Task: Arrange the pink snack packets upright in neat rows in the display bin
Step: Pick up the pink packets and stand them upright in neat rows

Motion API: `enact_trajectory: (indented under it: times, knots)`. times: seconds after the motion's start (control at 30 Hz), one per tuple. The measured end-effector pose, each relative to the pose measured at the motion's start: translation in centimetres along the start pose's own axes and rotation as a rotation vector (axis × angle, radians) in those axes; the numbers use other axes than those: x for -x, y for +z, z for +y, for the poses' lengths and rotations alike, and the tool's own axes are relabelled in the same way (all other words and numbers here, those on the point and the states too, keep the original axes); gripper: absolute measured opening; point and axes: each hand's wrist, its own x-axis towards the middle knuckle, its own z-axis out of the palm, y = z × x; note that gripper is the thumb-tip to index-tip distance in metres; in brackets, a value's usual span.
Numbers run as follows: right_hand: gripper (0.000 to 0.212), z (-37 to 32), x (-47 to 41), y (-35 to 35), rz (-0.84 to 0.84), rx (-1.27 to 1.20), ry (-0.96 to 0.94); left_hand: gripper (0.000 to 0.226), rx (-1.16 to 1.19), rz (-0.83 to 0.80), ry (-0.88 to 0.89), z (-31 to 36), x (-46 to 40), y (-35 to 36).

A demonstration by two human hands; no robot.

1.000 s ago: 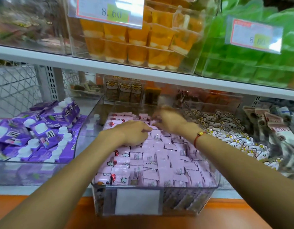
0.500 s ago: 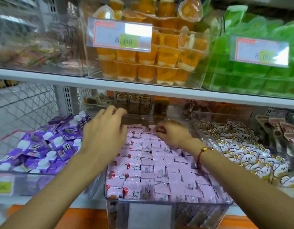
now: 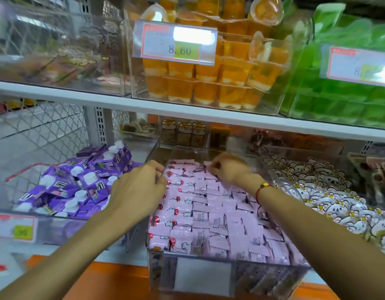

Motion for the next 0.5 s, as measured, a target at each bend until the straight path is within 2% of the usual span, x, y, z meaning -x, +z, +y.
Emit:
enact_trajectory:
  times: [0.1,0.17,0.33,0.43,0.5]
  knots:
    - [0.022,-0.4,0.2,0.3,0.070,0.055,-0.045,0.020,0.004,0.017,-0.013,0.1,0.3,0.5]
    - [0.019,-0.4,0.1,0.3,0.147,-0.034,-0.035,0.020,0.025,0.015,-0.015,0.2,0.5,0.5]
    - [0.017,-1.1,0.3,-1.6,0.476,-0.848,0.270,0.021,-0.008,-0.012,0.016,0.3,0.5,0.2]
    - [0.015,-1.3,1.6,-3.1,0.651,-1.116,0.390,0.025,-0.074,0.010,0.065,0.4,0.4,-0.3]
    - [0.019,-1.3,3.0,-3.8,0.709,-1.285,0.460,0.034,-0.095,0.114,0.165,0.6,0.5,-0.6]
